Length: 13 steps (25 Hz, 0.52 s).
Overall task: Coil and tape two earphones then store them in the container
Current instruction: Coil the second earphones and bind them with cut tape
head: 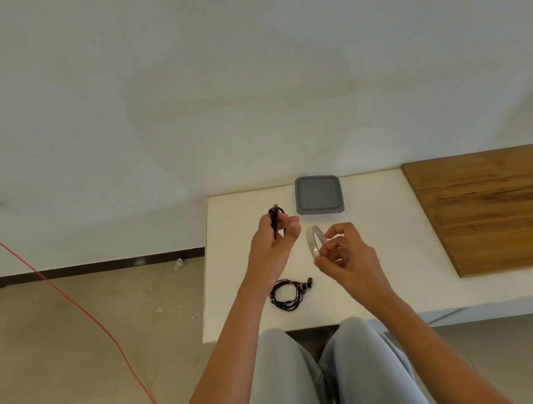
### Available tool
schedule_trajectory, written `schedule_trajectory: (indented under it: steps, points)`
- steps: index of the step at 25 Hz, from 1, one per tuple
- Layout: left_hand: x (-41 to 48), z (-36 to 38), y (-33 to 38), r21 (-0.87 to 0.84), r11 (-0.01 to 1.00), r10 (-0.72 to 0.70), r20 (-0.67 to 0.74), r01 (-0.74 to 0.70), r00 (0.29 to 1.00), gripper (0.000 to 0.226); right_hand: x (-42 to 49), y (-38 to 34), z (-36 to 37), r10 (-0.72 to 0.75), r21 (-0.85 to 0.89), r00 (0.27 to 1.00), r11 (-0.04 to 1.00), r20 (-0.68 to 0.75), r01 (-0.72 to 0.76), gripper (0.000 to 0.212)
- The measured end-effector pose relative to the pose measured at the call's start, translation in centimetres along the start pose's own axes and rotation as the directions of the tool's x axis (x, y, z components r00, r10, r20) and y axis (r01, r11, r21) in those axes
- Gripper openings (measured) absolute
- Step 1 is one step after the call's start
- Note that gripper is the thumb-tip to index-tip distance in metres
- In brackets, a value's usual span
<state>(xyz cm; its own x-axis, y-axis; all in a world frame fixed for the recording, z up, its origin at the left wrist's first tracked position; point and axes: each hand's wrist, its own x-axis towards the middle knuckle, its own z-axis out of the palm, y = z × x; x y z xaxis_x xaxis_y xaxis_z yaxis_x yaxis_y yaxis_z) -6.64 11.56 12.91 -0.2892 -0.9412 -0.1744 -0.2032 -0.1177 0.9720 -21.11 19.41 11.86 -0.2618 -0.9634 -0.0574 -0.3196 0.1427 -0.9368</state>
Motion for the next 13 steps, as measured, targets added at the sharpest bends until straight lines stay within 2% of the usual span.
schedule_trajectory:
  steps: [6, 13]
  points:
    - [-2.5, -0.5, 4.7, 0.113, 0.969, 0.226, -0.030, -0.222, 0.974, 0.024, -1.2, -6.1, -1.5, -0.104, 0.014, 0.995, 0.994, -0.009, 0.104, 0.036]
    - [-5.1, -1.3, 8.5, 0.160, 0.933, 0.344, -0.139, -0.322, 0.928, 0.016, -3.1, -10.0, -2.6, -0.221, 0.012, 0.975, 0.975, -0.002, 0.221, 0.035]
